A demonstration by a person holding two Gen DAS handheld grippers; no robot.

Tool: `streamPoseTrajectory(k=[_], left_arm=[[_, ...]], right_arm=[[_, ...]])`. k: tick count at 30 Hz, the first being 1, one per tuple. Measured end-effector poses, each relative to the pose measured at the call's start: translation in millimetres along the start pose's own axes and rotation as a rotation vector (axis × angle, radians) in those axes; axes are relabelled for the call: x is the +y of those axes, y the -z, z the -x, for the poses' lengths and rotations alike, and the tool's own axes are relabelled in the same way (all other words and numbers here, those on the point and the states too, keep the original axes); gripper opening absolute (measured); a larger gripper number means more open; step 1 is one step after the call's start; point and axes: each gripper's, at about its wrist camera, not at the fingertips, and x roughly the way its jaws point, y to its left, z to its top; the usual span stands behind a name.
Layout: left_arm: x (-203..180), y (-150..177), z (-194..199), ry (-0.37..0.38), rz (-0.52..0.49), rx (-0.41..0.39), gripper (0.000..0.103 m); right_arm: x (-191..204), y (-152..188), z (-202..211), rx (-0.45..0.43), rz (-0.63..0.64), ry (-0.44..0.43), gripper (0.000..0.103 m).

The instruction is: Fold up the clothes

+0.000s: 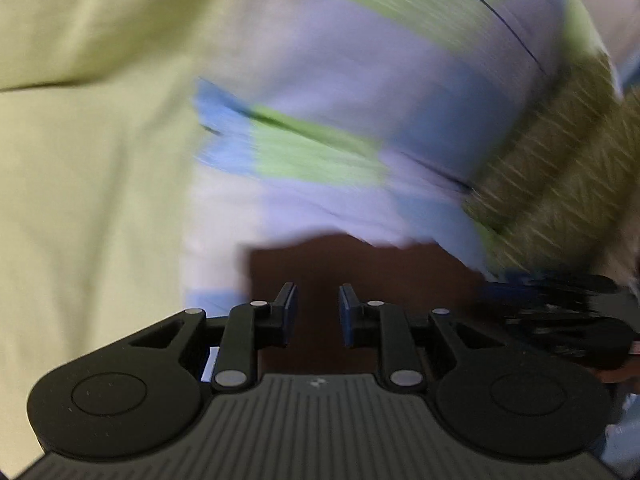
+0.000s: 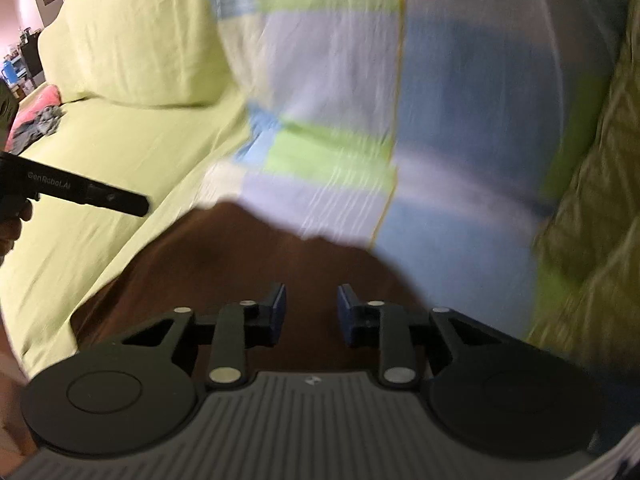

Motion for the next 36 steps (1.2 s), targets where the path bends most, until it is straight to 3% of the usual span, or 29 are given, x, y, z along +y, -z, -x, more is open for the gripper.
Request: streamPoseTrajectory(k=[4,6,10,14,16,18,21,24,28,31,36], left_arm=[[1.9,18.3,-20.4,-0.081,-0.023,-0.026,0.021],[7.3,17.6,-6.2,-0.129,0.002,-0.052,0.018],[17.5,25.2,40.6,-0.229,0.064,-0.087,0.018],[5.5,48.6,72.1,-0.192,0.125,-0.097,0.018],[-12.9,67.2,72.4,-0.141,0.122,-0.082,0.018],[-27.0,82.1,60.7,-0.142,0.1,-0.054,0.022],[-17.4,106.9,38.3,-0.227,0.131,-0.04,0.017],[-0.3,119.5,43.3,-0.195,0.193,-0.073,0.009],[6.0,119.5,59.0,-0.223,0.211,-0.04,0.004],[2.6,108.1,76.0,-0.209,0.175,-0.078,0.005],[-1.3,84.2,57.7,-0.161,0.103,-0.107,0.005]], right_arm=[[-14.8,19.7,-16.7,0.007,-0.007,0.137,0.019],[-20.8,21.0,-9.3,-0.005,-0.034,0.165,0.013],[-15.0,27.6,27.2,-0.042,-0.033,0.161,0.016],[5.9,45.0,56.7,-0.06,-0.056,0.075,0.016],[16.4,55.8,58.5,-0.048,-0.062,0.032,0.016],[23.7,66.3,54.8,-0.028,-0.062,0.017,0.016],[24.7,85.6,40.3,0.007,-0.057,0.054,0.016],[17.3,93.7,33.4,0.012,-0.062,0.08,0.015],[18.2,89.5,35.3,0.023,-0.057,0.102,0.015],[21.0,81.6,47.2,-0.003,-0.098,0.127,0.016],[26.6,74.5,48.8,-0.051,-0.139,0.122,0.018]])
